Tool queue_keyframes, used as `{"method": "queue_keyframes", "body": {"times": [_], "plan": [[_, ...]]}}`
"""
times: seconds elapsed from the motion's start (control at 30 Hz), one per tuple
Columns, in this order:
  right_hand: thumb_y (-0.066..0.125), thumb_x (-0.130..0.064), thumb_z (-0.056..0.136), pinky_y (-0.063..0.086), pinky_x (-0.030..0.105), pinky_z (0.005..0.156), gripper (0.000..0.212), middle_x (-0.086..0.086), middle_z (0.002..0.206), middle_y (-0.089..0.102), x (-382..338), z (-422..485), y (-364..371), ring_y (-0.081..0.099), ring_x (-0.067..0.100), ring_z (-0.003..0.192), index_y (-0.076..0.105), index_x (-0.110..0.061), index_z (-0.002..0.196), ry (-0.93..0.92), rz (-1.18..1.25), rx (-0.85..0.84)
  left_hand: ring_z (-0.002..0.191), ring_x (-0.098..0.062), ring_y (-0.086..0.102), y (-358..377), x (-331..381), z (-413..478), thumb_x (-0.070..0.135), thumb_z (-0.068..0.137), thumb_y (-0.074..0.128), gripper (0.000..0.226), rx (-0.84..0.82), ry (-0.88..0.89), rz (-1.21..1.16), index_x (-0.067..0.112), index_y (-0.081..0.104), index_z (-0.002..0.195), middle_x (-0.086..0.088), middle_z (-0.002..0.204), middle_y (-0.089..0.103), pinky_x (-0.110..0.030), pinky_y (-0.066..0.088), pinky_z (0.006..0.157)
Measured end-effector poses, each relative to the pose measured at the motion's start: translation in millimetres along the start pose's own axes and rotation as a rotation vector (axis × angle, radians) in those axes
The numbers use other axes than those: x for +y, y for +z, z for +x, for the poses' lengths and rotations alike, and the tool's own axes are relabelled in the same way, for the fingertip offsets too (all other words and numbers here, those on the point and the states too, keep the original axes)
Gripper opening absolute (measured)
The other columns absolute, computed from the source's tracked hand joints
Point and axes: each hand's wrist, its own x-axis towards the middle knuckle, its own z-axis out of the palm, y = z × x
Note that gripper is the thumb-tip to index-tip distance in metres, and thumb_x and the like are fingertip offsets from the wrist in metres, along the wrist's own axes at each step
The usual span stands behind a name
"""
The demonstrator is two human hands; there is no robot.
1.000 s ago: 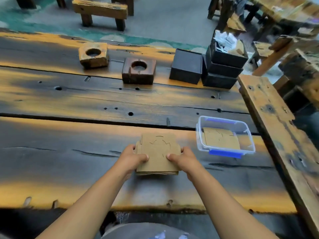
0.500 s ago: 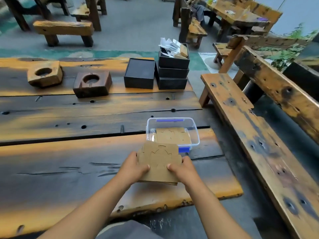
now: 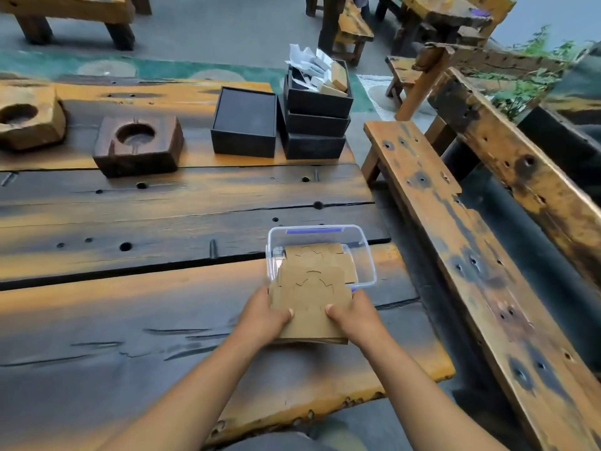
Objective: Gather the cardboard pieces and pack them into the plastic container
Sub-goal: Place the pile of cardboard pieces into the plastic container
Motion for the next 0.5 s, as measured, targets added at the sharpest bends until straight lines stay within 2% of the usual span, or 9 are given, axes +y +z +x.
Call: {"method": "queue_keyframes", "body": {"times": [0.1, 0.23, 0.3, 0.37, 0.5], "plan": [[0.068, -0.036, 0.083, 0.049, 0.046, 0.096, 0.049, 0.007, 0.120, 0.062, -12, 15, 1, 0.060, 0.028, 0.109, 0.048, -0.012, 0.120, -0.030, -0.013, -0.014, 0.099, -0.023, 0.065, -6, 6, 14, 0.017, 0.080, 0.075, 0.042, 0.017, -0.008, -0.002, 0.015, 0.057, 0.117, -0.005, 0.112, 0.068, -0.034, 0.053, 0.089], [0.066, -0.034, 0.086, 0.048, 0.037, 0.090, 0.047, 0.006, 0.118, 0.058, -27, 45, -6, 0.057, 0.026, 0.102, 0.041, -0.009, 0.117, -0.094, -0.020, -0.021, 0.096, -0.021, 0.065, -3, 20, 35, 0.018, 0.079, 0.074, 0.038, 0.057, -0.010, -0.034, 0.018, 0.056, 0.112, -0.002, 0.108, 0.067, -0.036, 0.054, 0.088], [0.064, -0.034, 0.088, 0.044, 0.033, 0.084, 0.043, 0.003, 0.113, 0.056, -33, 62, -15, 0.053, 0.022, 0.096, 0.037, -0.013, 0.114, -0.136, -0.038, -0.044, 0.091, -0.017, 0.065, 3, 31, 44, 0.015, 0.079, 0.074, 0.030, 0.088, -0.003, -0.082, 0.025, 0.056, 0.102, -0.002, 0.109, 0.069, -0.033, 0.054, 0.085], [0.062, -0.034, 0.089, 0.043, 0.033, 0.083, 0.042, 0.001, 0.111, 0.056, -36, 78, -27, 0.053, 0.022, 0.096, 0.039, -0.015, 0.119, -0.174, -0.074, -0.076, 0.094, -0.019, 0.065, 11, 44, 51, 0.014, 0.079, 0.074, 0.026, 0.116, -0.008, -0.094, 0.029, 0.055, 0.090, 0.000, 0.107, 0.069, -0.037, 0.054, 0.090], [0.062, -0.034, 0.087, 0.049, 0.038, 0.087, 0.043, 0.005, 0.116, 0.062, -41, 109, -43, 0.059, 0.025, 0.102, 0.044, -0.016, 0.123, -0.206, -0.092, -0.126, 0.102, -0.024, 0.062, 27, 64, 66, 0.018, 0.079, 0.074, 0.034, 0.149, -0.058, -0.080, 0.028, 0.049, 0.100, 0.000, 0.106, 0.064, -0.042, 0.052, 0.095]]}}
